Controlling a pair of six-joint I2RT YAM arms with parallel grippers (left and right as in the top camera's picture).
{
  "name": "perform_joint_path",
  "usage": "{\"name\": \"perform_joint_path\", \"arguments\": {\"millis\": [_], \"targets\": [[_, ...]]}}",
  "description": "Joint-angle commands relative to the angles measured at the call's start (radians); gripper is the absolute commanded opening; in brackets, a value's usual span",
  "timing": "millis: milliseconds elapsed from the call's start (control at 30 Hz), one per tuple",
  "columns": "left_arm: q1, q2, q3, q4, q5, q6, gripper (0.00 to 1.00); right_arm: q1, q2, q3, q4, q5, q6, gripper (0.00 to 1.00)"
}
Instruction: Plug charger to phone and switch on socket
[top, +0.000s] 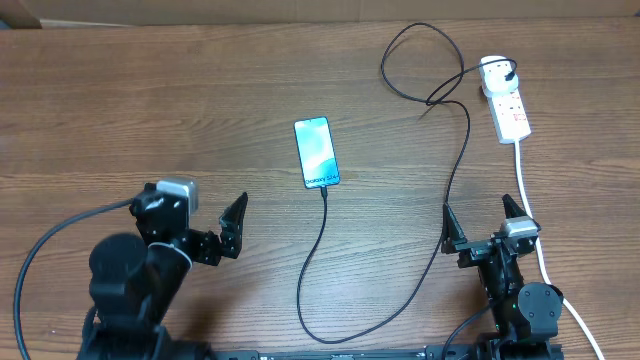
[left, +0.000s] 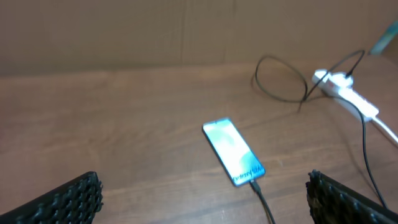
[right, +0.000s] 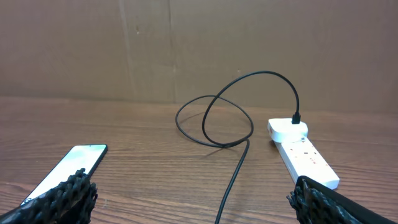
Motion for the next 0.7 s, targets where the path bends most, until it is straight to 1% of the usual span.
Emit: {"name": "perform_joint_path", "arguments": {"millis": [0,300,433,667], "targets": [[-0.002,-0.08,-0.067,0.045,-0.016,0.026,1.0,0.007,-0.008,-0.01,0.005,0.006,0.006,1.0],[-0.002,-0.219,-0.28,0.233,-0.023,-0.005,1.0,0.007,-0.008,-0.01,0.005,0.006,0.006,1.0],[-0.002,-0.283,-0.339,0.249,-0.044,-0.004,1.0,0.007,-0.008,-0.01,0.005,0.006,0.006,1.0],[-0.002,-0.349,-0.37,0.251,-0.126,-0.004,1.0,0.007,-0.008,-0.01,0.005,0.006,0.006,1.0]]}}
